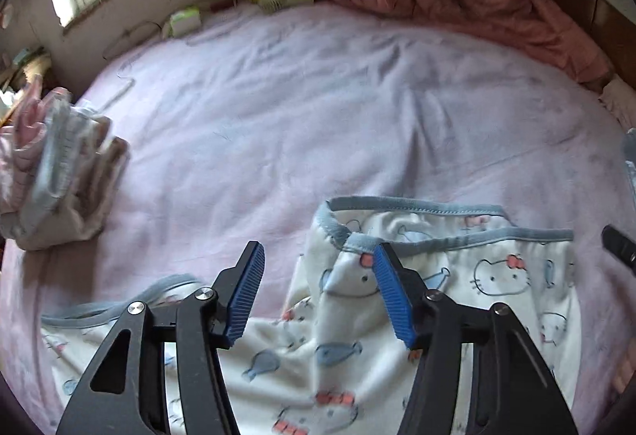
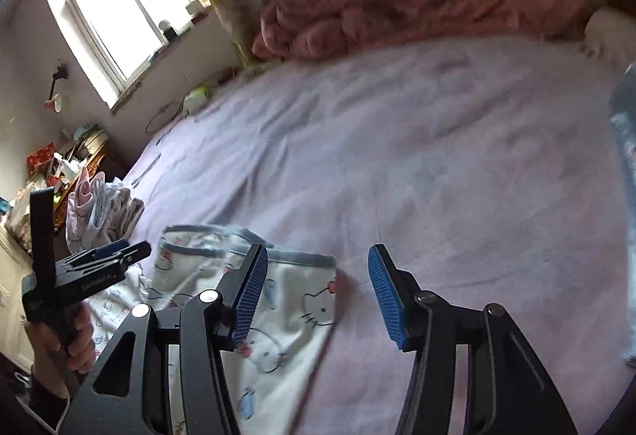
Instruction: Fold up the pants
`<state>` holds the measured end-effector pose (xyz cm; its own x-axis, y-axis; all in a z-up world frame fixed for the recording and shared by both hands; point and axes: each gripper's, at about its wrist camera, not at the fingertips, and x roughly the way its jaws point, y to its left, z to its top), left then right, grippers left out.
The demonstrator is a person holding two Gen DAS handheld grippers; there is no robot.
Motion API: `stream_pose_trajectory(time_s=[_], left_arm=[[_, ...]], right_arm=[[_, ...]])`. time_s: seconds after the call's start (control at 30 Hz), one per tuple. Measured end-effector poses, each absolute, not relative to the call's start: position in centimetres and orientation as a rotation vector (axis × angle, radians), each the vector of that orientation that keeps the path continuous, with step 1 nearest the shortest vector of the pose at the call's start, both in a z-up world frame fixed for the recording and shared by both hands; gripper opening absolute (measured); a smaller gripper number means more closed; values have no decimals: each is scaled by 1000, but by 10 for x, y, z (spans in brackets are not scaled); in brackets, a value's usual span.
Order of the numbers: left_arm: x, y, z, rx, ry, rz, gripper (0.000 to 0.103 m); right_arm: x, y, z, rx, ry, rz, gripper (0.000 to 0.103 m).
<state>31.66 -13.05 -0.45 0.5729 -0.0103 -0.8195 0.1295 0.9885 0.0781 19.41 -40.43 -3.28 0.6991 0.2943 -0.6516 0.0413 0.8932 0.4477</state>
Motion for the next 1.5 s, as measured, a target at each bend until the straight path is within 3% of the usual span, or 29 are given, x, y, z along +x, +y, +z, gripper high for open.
stream_pose_trajectory(time_s=[0.13,0.17,0.2,0.47,0.6,0.67,0.73,0.77,0.8,0.9,1.0,1.03,1.07,1.37,1.43,1.5], left_arm=[[325,-136,-25,119,997,-107,54],[326,-138,-29,122,1007,-111,25],[327,-139,-33,131,1017,-105,4],[329,-126,-6,157,877,27,3],[342,-113,-4,108,902,44,4],[345,-109,-5,109,900,76,11],[346,-106,-8,115,908,109,44],[342,-105,-8,131,897,129,68],[338,-107,-6,145,867,130,74],[306,-111,4,213,778,109,75],[264,-111,17,205,732,26,75],[245,-110,22,193,723,-13,75],[229,-110,25,187,722,-40,75],[61,-126,23,226,779,-264,75],[37,-131,12,199,840,-311,70],[17,-131,3,137,906,-330,58]], right_arm=[[202,-412,-61,528,848,190,55],[201,-413,-64,547,855,201,55],[202,-414,-66,564,856,216,55],[200,-397,-58,454,822,188,57],[206,-395,-56,469,823,207,58],[213,-391,-57,478,835,238,58],[220,-386,-61,480,856,269,58],[224,-383,-64,485,869,274,58],[227,-381,-67,492,882,287,58],[233,-377,-72,505,904,315,56],[236,-371,-75,510,918,341,30],[235,-369,-76,504,920,333,10],[233,-368,-76,499,920,328,3],[208,-381,-44,454,757,202,3],[205,-381,-44,437,751,176,3],[203,-383,-44,443,749,165,3]])
